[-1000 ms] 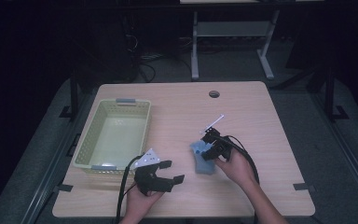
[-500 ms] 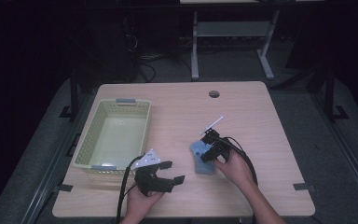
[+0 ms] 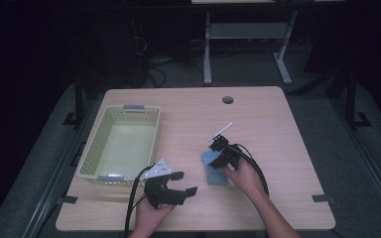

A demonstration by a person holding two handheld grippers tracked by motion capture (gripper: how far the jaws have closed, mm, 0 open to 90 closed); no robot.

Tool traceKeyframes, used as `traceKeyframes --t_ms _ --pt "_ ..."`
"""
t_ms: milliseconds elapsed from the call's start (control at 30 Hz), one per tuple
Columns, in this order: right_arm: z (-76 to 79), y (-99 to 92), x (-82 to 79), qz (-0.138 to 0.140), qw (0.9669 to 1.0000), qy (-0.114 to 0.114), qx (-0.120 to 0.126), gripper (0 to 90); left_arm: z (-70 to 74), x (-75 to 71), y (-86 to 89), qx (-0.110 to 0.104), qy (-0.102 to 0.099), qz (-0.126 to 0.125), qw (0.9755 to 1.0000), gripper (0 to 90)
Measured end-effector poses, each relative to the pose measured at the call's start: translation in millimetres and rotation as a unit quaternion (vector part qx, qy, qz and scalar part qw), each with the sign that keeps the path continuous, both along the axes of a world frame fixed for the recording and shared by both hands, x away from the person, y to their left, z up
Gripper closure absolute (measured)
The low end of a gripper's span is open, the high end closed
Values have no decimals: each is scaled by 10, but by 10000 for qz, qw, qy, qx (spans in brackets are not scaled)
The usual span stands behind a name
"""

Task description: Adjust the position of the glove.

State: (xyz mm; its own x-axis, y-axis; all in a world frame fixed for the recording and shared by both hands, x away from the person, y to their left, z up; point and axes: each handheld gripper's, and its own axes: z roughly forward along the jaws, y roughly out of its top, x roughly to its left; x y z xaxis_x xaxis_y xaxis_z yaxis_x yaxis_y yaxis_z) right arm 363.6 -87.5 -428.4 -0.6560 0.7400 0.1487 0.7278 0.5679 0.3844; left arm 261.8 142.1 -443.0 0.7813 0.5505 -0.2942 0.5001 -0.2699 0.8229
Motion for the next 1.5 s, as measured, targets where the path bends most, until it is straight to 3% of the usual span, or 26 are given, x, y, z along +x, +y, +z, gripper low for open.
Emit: traceKeyframes --t_ms 33,100,300,367,567,767,800,833,900,967,1133,1167,1200,1267,1367,1400,1500 --pt "-61 -11 18 -54 9998 119 121 833 -3 3 -1 4 10 -7 10000 222" --pt "-60 -24 21 -71 9998 114 176 823 -8 9 -3 -12 37 -10 10000 225" --pt "67 -138 -43 -186 9990 -83 392 713 -12 24 -19 -119 163 36 9998 239" --pt "119 -233 -79 -257 9976 -107 636 649 -21 34 -25 -156 245 75 9995 251" --pt "149 -389 -165 -440 9942 -71 979 562 -40 86 -88 -75 521 128 9985 266" --pt "83 -549 -252 -724 9908 -34 1141 466 -67 248 -103 -371 1041 358 9932 266" --pt "43 -594 -267 -834 9889 27 1233 454 -99 312 -123 -503 1324 399 9891 265" --pt "43 -594 -267 -834 9889 27 1233 454 -99 312 -123 -503 1324 399 9891 263" --pt "8 -627 -280 -883 9875 44 1307 452 -134 367 -170 -583 1608 411 9844 259" --pt "-32 -668 -302 -947 9861 105 1363 444 -146 401 -220 -670 1729 424 9817 263" --pt "-65 -699 -323 -1005 9832 136 1519 457 -156 484 -343 -694 1834 515 9792 276" --pt "-78 -705 -327 -1016 9822 170 1568 466 -165 495 -356 -745 1847 550 9784 278" --pt "-85 -706 -330 -1030 9816 193 1598 471 -172 507 -372 -804 1938 599 9759 286" --pt "-121 -704 -331 -1069 9794 248 1695 478 -190 545 -398 -778 2032 648 9739 295" --pt "-155 -707 -316 -1072 9779 286 1771 477 -226 596 -432 -803 2088 693 9722 325" --pt "-168 -711 -313 -1145 9743 329 1912 493 -242 608 -444 -827 2117 740 9710 346" --pt "-185 -712 -314 -1206 9724 361 1963 518 -273 624 -462 -808 2154 775 9701 371"
